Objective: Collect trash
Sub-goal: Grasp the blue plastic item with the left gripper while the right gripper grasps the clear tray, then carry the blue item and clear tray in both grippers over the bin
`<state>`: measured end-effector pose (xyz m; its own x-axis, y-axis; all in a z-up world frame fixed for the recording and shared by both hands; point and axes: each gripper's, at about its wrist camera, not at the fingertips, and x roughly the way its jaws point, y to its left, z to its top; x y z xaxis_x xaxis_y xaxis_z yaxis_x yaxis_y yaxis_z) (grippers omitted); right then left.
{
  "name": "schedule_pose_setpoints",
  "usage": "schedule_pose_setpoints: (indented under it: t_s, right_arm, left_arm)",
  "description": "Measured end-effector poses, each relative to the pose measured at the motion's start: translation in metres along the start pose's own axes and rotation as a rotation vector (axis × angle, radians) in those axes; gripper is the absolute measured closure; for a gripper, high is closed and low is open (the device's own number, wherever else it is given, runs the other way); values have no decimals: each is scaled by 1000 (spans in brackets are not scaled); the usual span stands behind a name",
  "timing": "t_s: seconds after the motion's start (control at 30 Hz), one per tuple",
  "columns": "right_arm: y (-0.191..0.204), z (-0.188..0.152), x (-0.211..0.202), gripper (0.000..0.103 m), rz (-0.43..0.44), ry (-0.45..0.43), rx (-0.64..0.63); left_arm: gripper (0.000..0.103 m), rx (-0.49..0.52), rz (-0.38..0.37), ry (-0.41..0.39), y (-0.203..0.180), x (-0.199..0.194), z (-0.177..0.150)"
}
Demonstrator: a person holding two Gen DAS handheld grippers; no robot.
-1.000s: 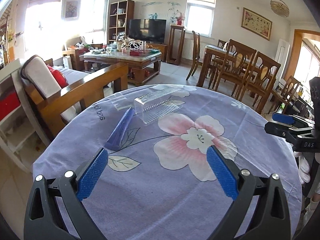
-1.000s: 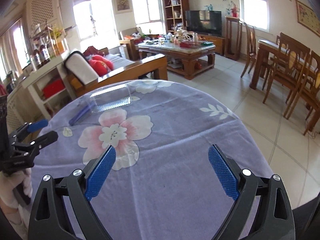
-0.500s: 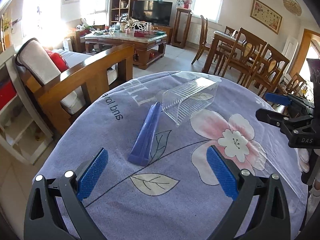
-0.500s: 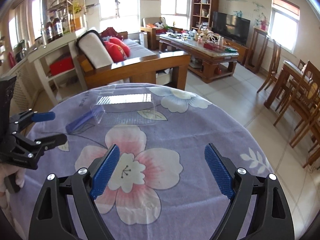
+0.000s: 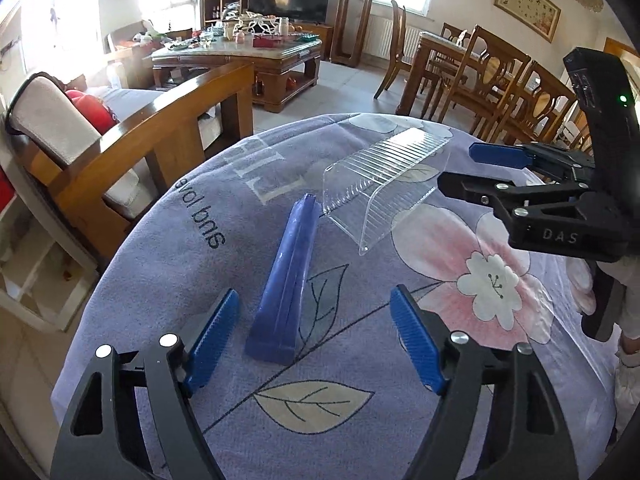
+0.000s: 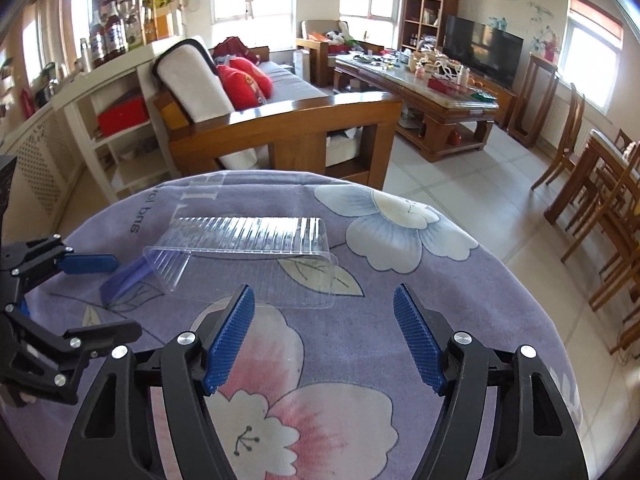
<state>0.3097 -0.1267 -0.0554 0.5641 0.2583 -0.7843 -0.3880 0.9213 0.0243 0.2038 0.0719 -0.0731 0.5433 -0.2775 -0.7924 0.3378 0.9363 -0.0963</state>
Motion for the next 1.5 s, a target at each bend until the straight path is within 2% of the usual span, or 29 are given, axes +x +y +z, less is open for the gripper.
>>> schedule_pose_setpoints:
  t_s: [0.07,0.13,0.3,0.33,0.4,0.47,0.53,0.57,0.63,0.9,1.07,1.17,1.3,1.5]
  right_arm:
    - [-4,3,8,32,1,6,14]
    - [-6,5,14,39,16,13,18]
    - [-4,12,24,46,36,10,5]
    - [-5,13,25,50,43,9,11]
    - [-5,16,29,58,59,12,23]
    - [-5,18,31,69,77,20,33]
    - [-7,19,31,83,91,20,42]
    - [-7,19,31,87,94,19,45]
    - [-9,19,30,96,99,20,51]
    - [-13,14,21,99,123,20,84]
    - [-18,14,-7,99,135,-8,120]
    - [-23,10,-33,99,128,-32,131]
    - [-33,-3,-77,99,133,-88,174]
    - [-50,-49,-150,99,92,-168,246]
  left_arm:
    - [26,8,11,0,-1,1,1]
    - [27,18,23,2,-3,1,1]
    - [35,38,53,-2,-4,2,4]
    - [37,39,54,-2,-4,2,5]
    - [44,38,70,-5,-3,2,6]
    - [64,39,85,-8,-2,2,9]
    - [79,44,101,-10,-1,3,11]
    - [83,45,102,-12,0,3,11]
    - [84,45,104,-15,0,3,12]
    - [90,39,57,-40,0,1,12]
    - [91,58,47,-85,-7,-8,12]
    - [90,66,28,-108,-14,-17,10]
    - [90,106,4,-159,-41,-40,5]
    - [90,155,-38,-255,-93,-79,-5]
